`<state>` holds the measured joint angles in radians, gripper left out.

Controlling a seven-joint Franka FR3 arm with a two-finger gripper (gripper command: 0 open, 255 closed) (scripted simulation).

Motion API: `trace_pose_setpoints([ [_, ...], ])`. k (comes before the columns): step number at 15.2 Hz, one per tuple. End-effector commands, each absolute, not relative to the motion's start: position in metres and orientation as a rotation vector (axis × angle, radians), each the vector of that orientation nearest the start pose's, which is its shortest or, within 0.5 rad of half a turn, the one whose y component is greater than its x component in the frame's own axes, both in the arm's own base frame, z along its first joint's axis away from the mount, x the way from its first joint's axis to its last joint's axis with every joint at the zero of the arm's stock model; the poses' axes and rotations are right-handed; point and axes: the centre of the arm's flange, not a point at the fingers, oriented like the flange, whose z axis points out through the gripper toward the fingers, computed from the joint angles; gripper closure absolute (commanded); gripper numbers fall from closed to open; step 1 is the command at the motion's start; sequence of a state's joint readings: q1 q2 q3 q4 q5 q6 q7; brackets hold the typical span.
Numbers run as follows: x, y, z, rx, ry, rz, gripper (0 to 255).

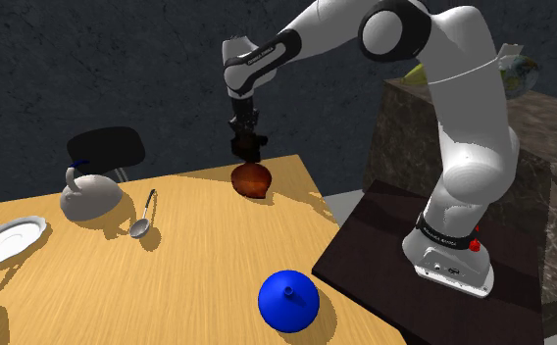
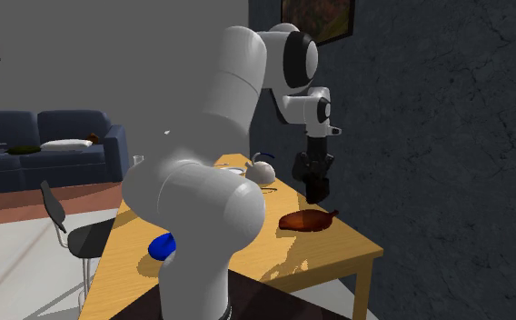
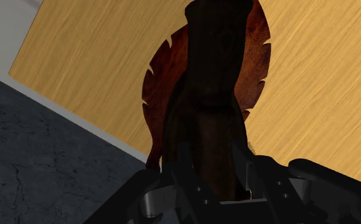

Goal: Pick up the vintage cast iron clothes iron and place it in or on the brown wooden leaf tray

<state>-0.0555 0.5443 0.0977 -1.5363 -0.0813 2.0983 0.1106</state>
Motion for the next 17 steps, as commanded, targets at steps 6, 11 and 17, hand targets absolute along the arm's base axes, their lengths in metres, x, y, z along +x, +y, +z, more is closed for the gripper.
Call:
trace_pose_setpoints([
  [6, 0.700, 0.016, 0.305, -3.159, 0.067, -0.038, 255],
  [11, 0.700, 0.016, 0.278, -3.159, 0.067, -0.038, 255],
  [17, 0.700, 0.016, 0.260, -3.159, 0.067, -0.038, 255],
])
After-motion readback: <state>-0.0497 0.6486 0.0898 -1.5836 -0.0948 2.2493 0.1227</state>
